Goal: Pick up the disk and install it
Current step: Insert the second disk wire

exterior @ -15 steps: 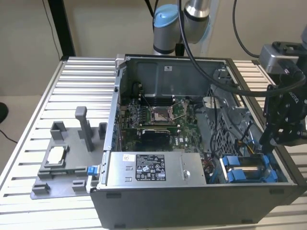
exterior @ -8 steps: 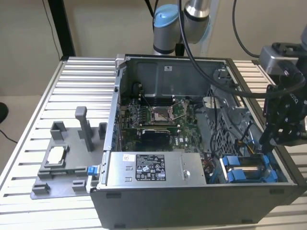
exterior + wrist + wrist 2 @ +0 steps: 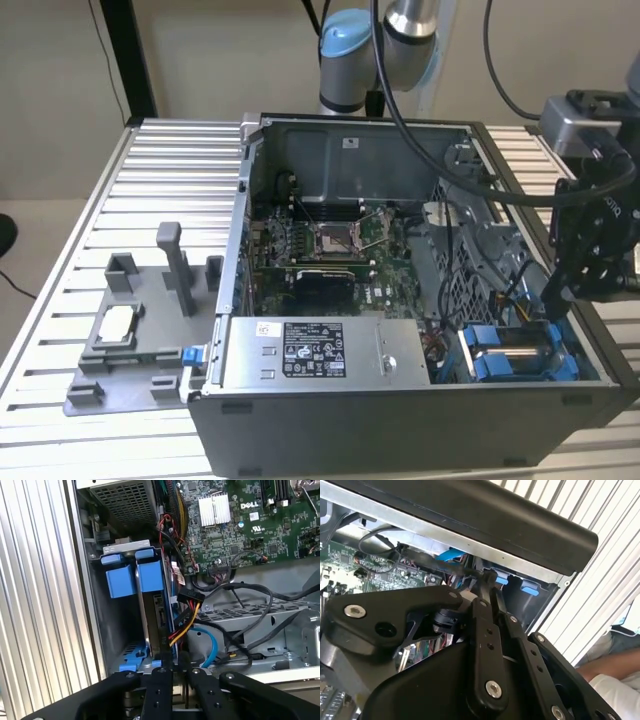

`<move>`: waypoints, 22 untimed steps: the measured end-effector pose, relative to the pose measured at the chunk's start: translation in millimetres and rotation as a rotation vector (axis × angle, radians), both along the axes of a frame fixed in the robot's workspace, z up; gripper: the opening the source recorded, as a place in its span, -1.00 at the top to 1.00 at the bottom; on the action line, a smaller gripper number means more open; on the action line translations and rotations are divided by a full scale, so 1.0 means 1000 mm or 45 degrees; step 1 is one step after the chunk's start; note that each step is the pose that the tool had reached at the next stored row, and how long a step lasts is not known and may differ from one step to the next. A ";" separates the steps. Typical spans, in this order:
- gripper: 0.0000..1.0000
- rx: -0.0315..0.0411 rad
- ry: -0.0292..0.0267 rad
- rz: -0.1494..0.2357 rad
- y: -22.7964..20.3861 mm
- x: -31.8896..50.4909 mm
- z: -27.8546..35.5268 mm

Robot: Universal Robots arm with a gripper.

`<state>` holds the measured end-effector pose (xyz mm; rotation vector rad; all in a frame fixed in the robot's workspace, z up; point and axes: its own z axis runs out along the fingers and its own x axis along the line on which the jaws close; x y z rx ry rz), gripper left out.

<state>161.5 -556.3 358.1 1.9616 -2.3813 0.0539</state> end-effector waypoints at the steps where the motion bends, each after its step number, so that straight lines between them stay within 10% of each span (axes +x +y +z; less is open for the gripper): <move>1: 1.00 0.0002 0.0000 0.000 0.0000 -0.0005 -0.0001; 14: 1.00 0.0004 -0.0033 0.001 -0.0004 -0.0444 0.0010; 20: 1.00 0.0006 -0.0619 0.012 -0.0004 -0.0536 -0.0019; 22: 1.00 0.0006 -0.0656 0.020 -0.0005 -0.0566 -0.0032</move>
